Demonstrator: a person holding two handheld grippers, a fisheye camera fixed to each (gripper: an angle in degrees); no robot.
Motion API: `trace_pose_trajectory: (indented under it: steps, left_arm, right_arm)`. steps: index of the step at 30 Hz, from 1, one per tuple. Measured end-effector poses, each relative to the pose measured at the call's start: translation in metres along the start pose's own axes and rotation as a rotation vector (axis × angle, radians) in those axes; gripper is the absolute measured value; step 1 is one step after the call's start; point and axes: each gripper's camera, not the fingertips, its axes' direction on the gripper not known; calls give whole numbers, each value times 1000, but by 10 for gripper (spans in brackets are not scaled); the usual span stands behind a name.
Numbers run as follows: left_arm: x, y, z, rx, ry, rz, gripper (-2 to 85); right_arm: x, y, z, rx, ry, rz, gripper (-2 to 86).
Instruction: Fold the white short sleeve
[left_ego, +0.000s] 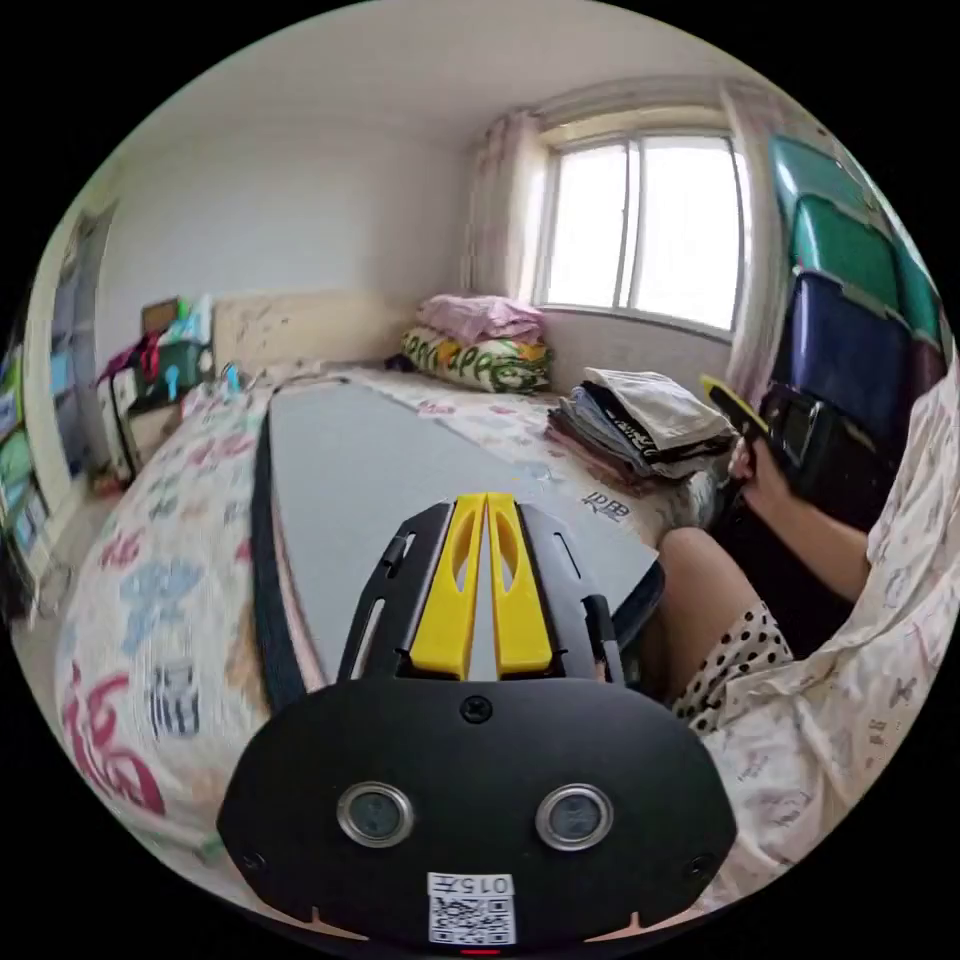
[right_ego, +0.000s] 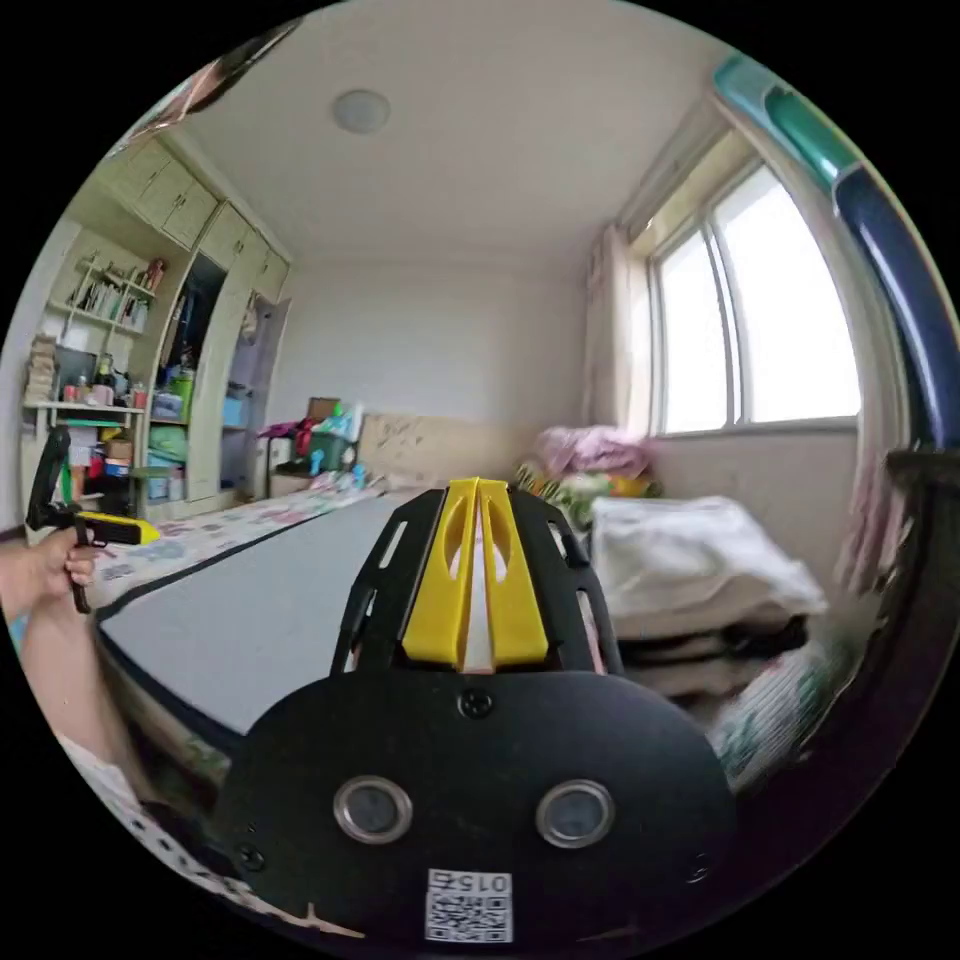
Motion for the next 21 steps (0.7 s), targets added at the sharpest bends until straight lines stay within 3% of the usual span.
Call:
trace_pose_trajectory:
  steps: [3,4,5,7,9,12,14,16,21]
  left_arm:
    - [-33,111,-93,43,-282,-197,12]
    - [-50,161,-139,196,-363,-399,23]
    - [-67,219,-185,451,-315,-546,35]
    - [-97,290,-236,568,-315,-748,38]
    - [-119,339,-274,476,-467,-905,20]
    - [-138,408,-303,392,-710,-914,44]
    - [-163,447,-285,62,-829,-955,86]
    - [-172,475,-257,-99,-846,-911,106]
    - [-219,545,-147,-502,-641,-955,135]
  right_arm:
    - [-43,46,13,-148,-150,39,-10]
    - [-59,57,16,-171,-203,19,-10]
    - [-73,63,19,-184,-264,-17,-10]
    - [-86,66,26,-198,-357,-54,-10]
    - [-87,67,34,-213,-433,-39,-10]
    - [-82,76,46,-247,-506,-26,-10]
    - [-83,95,51,-294,-514,-57,-10]
    - [-84,113,50,-323,-512,-79,-10]
    - [-78,156,60,-443,-542,-109,-10]
